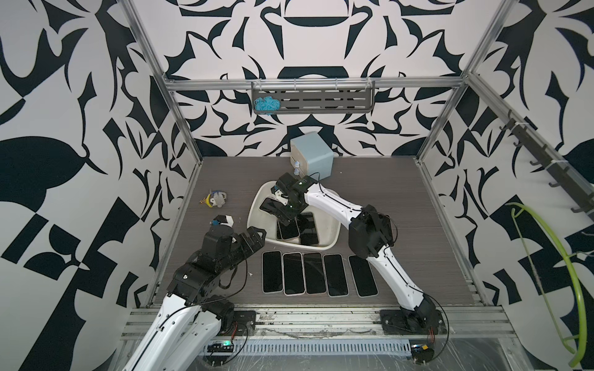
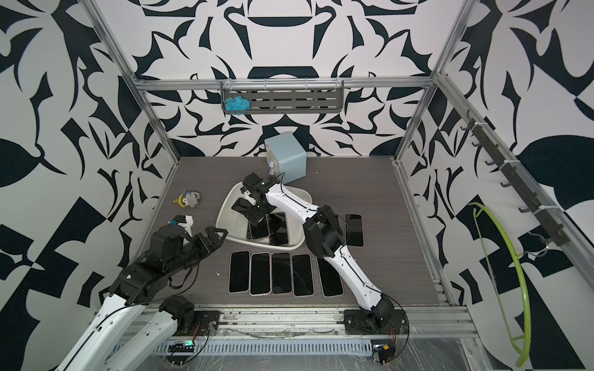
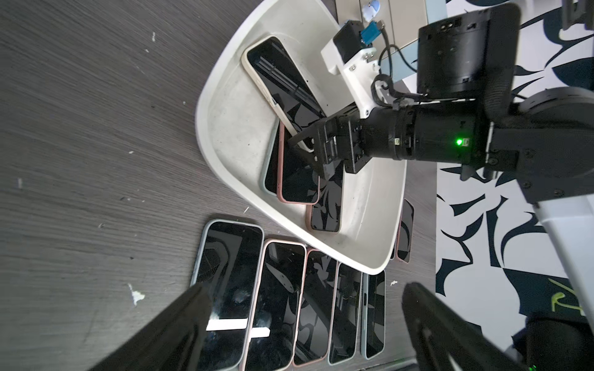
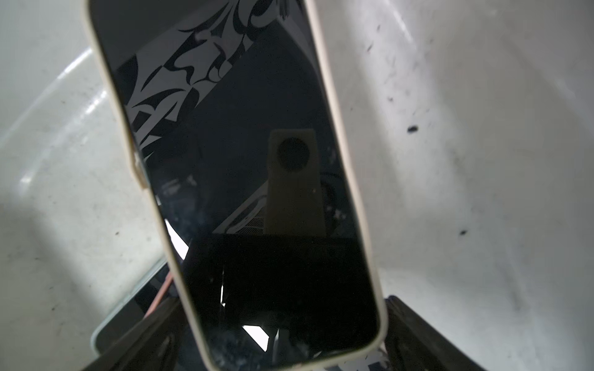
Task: Take the phone out of the storage box
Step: Pick up the phone from the storage box.
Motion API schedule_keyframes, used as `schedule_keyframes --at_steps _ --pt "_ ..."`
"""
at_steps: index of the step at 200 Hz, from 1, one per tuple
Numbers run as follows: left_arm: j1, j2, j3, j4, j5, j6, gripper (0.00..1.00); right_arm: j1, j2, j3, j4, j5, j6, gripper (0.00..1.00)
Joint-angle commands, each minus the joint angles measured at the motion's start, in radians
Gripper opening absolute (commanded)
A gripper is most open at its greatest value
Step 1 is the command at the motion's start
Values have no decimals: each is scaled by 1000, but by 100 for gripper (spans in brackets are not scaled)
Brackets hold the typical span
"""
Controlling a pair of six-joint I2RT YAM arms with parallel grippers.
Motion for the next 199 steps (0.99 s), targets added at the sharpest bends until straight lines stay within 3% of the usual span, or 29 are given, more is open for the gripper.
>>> schedule_keyframes --at_steps 1,53,113,135,162,199 --pt "4 21 53 -63 -14 37 100 6 16 40 21 51 -63 99" --pt "4 76 115 -97 -9 74 100 6 73 95 94 -38 -104 99" --pt "4 80 117 -102 2 58 100 6 182 268 113 -58 -95 98" --pt "4 69 109 -102 -5 55 100 5 190 276 121 -41 -88 93" --pt "5 65 94 -92 -12 49 100 5 137 240 168 9 -29 84" --pt "5 103 73 -30 20 25 100 5 -75 -25 402 -10 47 79"
